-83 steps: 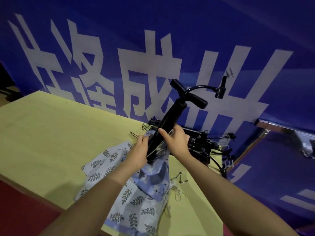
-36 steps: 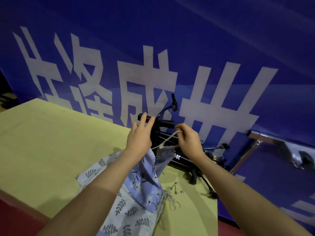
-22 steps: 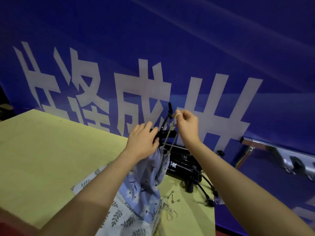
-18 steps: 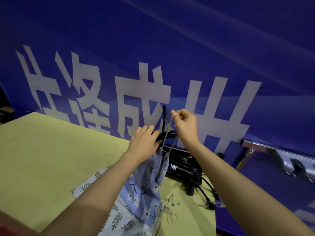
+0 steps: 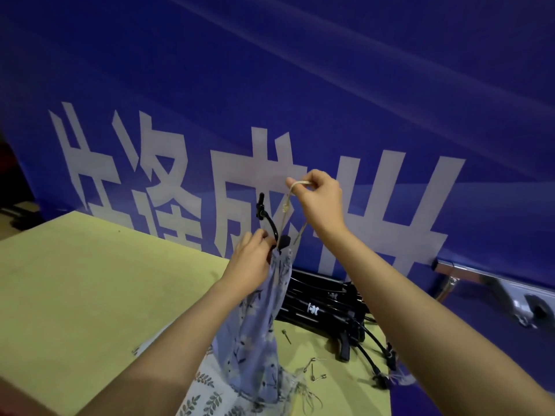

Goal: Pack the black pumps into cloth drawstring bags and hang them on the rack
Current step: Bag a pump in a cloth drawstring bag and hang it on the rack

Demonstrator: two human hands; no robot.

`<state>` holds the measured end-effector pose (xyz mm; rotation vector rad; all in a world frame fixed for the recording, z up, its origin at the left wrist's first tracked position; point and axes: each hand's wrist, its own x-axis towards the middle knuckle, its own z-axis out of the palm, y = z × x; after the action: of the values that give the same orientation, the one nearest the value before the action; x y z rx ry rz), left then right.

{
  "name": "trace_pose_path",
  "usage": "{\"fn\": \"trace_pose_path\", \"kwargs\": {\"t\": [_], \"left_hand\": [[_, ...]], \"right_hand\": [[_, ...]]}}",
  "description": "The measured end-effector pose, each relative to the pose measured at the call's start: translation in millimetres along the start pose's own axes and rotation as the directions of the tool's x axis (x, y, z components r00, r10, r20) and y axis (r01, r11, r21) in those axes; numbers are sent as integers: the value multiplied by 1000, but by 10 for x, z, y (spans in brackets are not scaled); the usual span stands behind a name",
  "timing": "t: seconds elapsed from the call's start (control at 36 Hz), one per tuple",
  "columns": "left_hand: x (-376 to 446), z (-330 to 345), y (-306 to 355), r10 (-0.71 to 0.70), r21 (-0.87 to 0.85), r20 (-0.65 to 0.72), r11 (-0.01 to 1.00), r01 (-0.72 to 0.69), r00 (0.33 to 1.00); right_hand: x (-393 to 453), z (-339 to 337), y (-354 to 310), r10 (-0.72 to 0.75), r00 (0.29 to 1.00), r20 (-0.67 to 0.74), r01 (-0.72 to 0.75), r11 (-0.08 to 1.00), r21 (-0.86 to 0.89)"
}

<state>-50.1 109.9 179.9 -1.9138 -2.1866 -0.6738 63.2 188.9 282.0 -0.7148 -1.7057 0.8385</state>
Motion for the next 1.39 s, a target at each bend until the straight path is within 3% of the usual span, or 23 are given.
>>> {"fn": "trace_pose_path", "kwargs": {"t": [0.17,0.25,0.36,0.53,0.67,0.89,1.06,1.17,1.31,1.39], "left_hand": [[4,-57,-49,42,77,-64,996,-37,997],[38,-124,8,95,73,-71,993,-90,993],[94,-192,124,136,-77,20,988,-134,991],[90,-208,173,144,-338,227,939,-61,963],[73,-155,250,26,-493,236,865,97,971],[52,-116,211,72,-540,226,840,63,971],[21,-146,181,166,-422,172,903,-80,971],[-15,-162,206,217,-216,188,961,-175,958],[40,-202,339,188,88,222,973,-212,957],[75,-194,330,160,106,300,974,-200,940]], "right_hand": [[-23,63,22,123,991,57,-130,980,152],[-14,45,-6,90,989,116,-112,975,192],[-22,14,-16,21,984,177,-59,976,211],[-35,-64,27,24,986,168,-65,967,245],[-38,-139,33,33,986,161,-76,960,271],[-94,-255,68,56,989,136,-91,959,270],[-155,-366,32,63,984,169,-108,957,271],[-186,-380,-9,70,985,160,-112,955,273],[-249,-355,-79,58,980,192,-115,947,300],[-264,-332,-122,37,981,191,-95,949,301]]}}
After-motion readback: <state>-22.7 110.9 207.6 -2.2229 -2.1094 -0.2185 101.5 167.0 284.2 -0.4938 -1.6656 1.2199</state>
